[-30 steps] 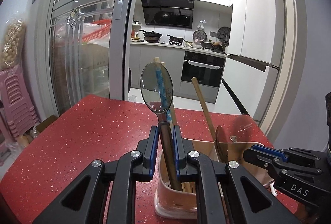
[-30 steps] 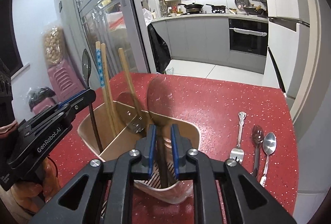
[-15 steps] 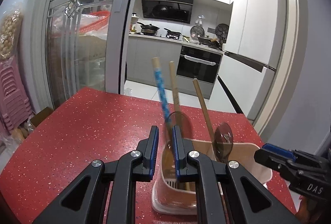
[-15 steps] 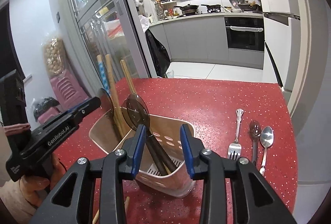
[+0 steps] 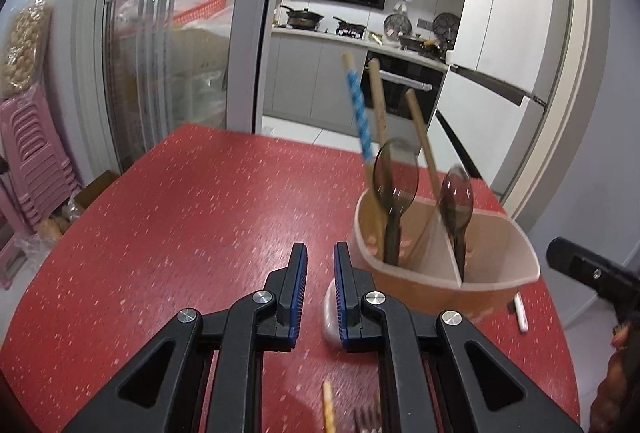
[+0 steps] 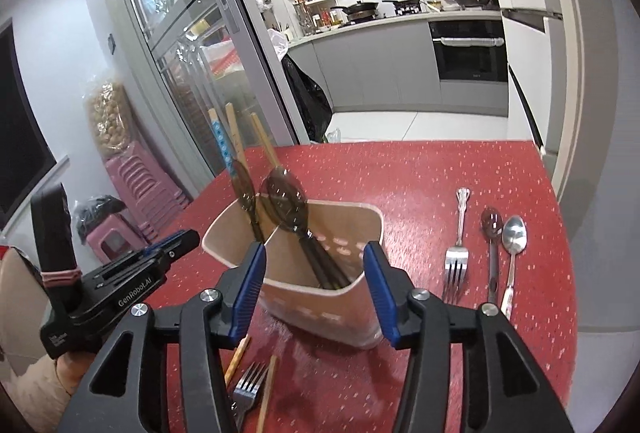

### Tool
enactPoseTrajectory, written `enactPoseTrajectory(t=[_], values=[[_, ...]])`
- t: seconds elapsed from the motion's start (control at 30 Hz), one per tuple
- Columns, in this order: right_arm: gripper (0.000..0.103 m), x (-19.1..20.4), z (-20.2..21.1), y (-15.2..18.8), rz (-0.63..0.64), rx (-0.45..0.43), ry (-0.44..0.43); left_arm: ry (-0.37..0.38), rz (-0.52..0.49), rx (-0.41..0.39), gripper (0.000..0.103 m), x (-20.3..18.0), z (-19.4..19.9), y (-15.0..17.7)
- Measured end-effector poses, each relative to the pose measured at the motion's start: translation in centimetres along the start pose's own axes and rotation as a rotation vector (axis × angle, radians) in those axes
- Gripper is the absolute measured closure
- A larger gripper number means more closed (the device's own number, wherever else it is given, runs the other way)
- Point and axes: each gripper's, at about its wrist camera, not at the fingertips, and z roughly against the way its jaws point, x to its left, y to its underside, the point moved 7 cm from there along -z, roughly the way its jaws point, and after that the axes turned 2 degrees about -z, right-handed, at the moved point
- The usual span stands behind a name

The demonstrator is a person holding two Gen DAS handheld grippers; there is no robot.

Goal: Organize utensils
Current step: 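Move both open tools back over the chopsticks and fork on the table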

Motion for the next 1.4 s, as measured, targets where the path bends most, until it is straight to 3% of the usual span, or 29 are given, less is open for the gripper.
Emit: enactPoseTrajectory(t=[0.13,0.17,0.2,0.27,0.37,0.57,0.67,0.93,1.4], values=[[0.04,0.6,0.5,1.4,-0.008,0.029,0.004,0.002,0.008,0.033,0.062,0.7,0.8,1.5],[0.037,0.8,0.6,1.9,-0.011,0.04,0.004,0.0,0.008,0.045,0.024,0.9,1.0,2.0],[0.036,1.0,0.7,2.2,-0.013,0.046,0.003,-0.018,0.011,0.053,0.0,1.2,1.2,2.4],[0.034,1.2,1.0,3.0,-0.016,0.062,0.008,-0.042,0.005,0.022,0.0,1.5,2.4,3.0],[0.025,1.6,1.3,4.1,-0.028,0.081,0.015,-0.043,-0.025,0.045,0.0,1.5,3.1,4.2],[0.021,2.0,1.5,6.6,-0.064,0.124,0.006,-0.06,-0.066,0.089,0.0,1.8,4.2,6.8],[0.0,2.3,1.3,7.8,-0.094,0.148,-0.011,-0.066,-0.069,0.117,0.0,2.3,4.5,7.9],[0.0,2.5,0.7,10.5,-0.12,0.214,0.019,-0.09,-0.085,0.152,0.0,3.5,5.3,10.2],[0.0,3.4,-0.5,16.1,-0.091,0.366,0.104,-0.067,-0.091,0.233,0.0,5.1,5.9,15.0]])
